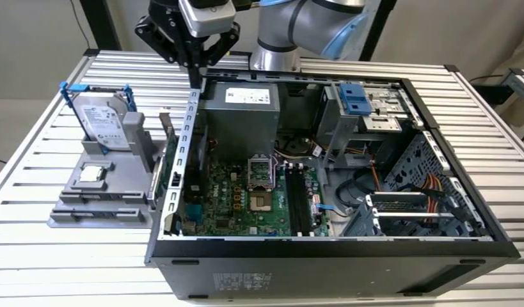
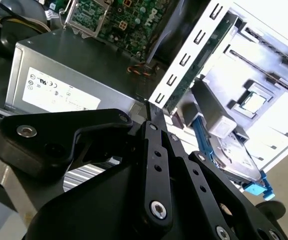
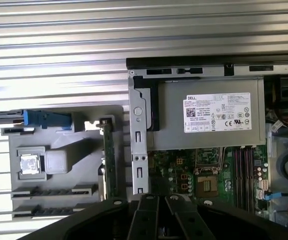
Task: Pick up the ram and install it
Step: 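Reach for the ram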
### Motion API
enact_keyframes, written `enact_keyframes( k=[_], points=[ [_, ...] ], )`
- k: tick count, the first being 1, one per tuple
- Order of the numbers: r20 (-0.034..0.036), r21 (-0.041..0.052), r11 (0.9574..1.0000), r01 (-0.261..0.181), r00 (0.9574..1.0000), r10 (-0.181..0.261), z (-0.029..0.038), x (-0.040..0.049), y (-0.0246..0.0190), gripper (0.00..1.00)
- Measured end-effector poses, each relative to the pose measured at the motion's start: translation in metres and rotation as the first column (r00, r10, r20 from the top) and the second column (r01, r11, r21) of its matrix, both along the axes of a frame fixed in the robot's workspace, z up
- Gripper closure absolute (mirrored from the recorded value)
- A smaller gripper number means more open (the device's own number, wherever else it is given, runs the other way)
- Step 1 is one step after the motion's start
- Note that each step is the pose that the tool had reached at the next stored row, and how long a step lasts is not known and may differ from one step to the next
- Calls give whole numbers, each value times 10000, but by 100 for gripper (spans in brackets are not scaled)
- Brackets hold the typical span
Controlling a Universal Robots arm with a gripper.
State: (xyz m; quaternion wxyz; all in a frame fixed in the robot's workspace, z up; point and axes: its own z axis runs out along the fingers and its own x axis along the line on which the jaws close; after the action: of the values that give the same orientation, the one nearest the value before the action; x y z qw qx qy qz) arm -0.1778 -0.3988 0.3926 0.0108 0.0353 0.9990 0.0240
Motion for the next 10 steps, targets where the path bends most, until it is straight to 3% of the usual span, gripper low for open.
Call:
enact_keyframes(
  k=[10],
  points=[
    [4, 0, 10000, 0, 10000, 0, 0, -148, 0, 100]
  ],
)
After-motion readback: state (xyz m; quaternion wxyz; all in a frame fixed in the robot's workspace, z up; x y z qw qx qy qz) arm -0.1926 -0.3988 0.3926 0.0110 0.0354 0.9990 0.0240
